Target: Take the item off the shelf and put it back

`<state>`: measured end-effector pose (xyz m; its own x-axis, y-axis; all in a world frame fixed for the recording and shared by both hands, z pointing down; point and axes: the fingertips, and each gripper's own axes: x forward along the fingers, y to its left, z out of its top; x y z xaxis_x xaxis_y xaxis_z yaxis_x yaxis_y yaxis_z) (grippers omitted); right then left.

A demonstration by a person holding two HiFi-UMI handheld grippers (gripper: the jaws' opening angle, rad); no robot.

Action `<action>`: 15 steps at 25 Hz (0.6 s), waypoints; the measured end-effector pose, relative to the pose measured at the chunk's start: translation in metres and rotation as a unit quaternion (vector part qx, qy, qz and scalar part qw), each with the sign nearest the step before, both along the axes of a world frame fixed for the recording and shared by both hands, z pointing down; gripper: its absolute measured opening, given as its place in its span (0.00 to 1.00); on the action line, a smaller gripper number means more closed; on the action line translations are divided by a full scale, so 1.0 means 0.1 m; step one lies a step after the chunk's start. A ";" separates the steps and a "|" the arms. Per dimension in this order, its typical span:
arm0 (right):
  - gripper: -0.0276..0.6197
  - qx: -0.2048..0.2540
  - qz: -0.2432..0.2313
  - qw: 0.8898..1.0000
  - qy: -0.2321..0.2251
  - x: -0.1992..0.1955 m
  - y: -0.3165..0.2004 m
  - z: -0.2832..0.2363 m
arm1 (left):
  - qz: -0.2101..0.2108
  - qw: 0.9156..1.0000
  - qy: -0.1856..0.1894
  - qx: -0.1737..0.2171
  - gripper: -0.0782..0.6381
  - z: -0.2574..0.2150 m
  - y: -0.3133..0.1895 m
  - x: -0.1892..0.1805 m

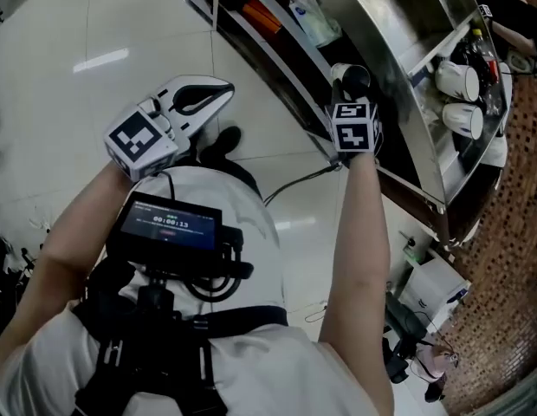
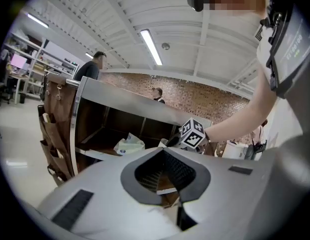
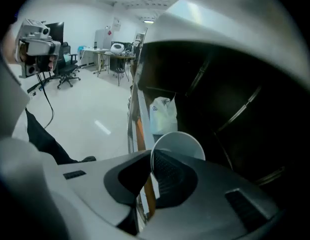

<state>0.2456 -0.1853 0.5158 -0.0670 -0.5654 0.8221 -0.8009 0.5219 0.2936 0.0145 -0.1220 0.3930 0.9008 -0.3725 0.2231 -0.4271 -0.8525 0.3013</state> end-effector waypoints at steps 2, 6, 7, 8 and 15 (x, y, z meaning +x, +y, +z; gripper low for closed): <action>0.08 -0.008 -0.002 1.000 0.025 0.14 -0.14 0.09 | -0.005 1.000 -0.001 -0.005 0.12 0.06 0.01 -0.04; 0.08 -0.021 0.001 0.998 0.057 0.31 -0.36 0.24 | -0.019 1.000 -0.005 -0.020 0.12 0.15 0.04 -0.15; 0.08 -0.024 0.003 0.998 0.060 0.34 -0.41 0.27 | -0.024 0.999 -0.006 -0.022 0.12 0.17 0.03 -0.18; 0.08 -0.026 0.006 0.998 0.060 0.36 -0.44 0.29 | -0.030 0.999 -0.007 -0.025 0.12 0.19 0.02 -0.22; 0.09 -0.016 0.023 0.997 0.066 0.41 -0.53 0.35 | -0.053 0.998 -0.010 -0.020 0.12 0.26 -0.08 -0.41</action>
<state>0.2865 -0.2381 0.5503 0.0681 -0.5393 0.8393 -0.7792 0.4966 0.3823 -0.0267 -0.1303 0.4188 0.8526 -0.4551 0.2567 -0.5196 -0.7899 0.3257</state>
